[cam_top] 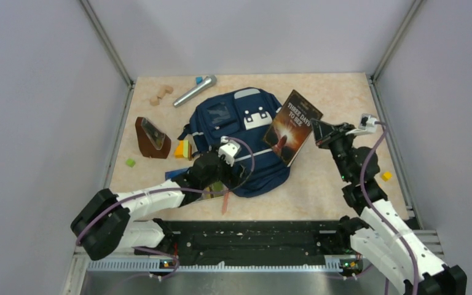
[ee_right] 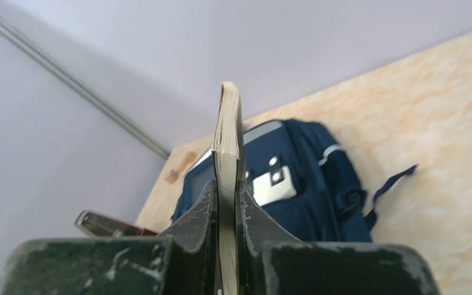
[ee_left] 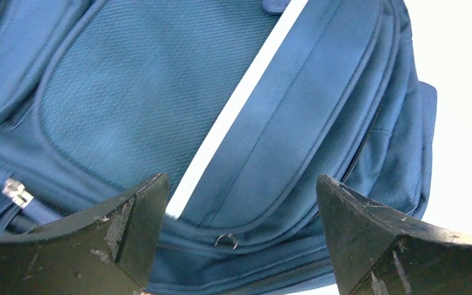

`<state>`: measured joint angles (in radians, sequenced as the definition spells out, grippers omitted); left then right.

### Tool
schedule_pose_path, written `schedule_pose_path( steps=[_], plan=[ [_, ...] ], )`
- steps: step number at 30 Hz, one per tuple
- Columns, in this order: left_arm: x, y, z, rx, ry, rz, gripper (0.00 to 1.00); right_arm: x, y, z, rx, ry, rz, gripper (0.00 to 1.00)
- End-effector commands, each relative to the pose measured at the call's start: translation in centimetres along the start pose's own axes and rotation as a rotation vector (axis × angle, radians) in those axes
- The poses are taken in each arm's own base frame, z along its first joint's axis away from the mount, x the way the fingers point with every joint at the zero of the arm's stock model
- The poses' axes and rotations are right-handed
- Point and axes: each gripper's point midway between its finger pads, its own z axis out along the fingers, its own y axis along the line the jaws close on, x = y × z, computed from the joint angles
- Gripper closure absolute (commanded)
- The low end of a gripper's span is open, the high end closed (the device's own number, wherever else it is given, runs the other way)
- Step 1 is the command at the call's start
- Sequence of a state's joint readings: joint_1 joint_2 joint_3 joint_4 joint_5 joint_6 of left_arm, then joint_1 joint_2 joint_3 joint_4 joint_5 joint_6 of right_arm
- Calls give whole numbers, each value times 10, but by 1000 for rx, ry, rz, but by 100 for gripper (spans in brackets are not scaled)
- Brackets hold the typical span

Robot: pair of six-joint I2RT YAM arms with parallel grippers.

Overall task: Pack the student bag
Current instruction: Pick up the book from the student bag.

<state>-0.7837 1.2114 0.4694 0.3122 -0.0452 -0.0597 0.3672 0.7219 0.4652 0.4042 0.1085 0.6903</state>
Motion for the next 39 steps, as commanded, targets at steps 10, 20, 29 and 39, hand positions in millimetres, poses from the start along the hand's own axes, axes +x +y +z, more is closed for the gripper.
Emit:
schedule_pose_path(
  steps=[10,20,29,39],
  plan=[
    [-31,-58,52,65,19,173,7,-48,-26,-51,201,-53,-274,100],
    [-29,-41,61,-128,56,335,6,-38,-29,-54,188,-10,-300,100],
    [-7,-11,59,-313,136,406,4,-39,-25,-57,167,-14,-300,100],
    [3,-14,58,-300,175,416,2,-38,-15,-58,133,1,-275,100]
  ],
)
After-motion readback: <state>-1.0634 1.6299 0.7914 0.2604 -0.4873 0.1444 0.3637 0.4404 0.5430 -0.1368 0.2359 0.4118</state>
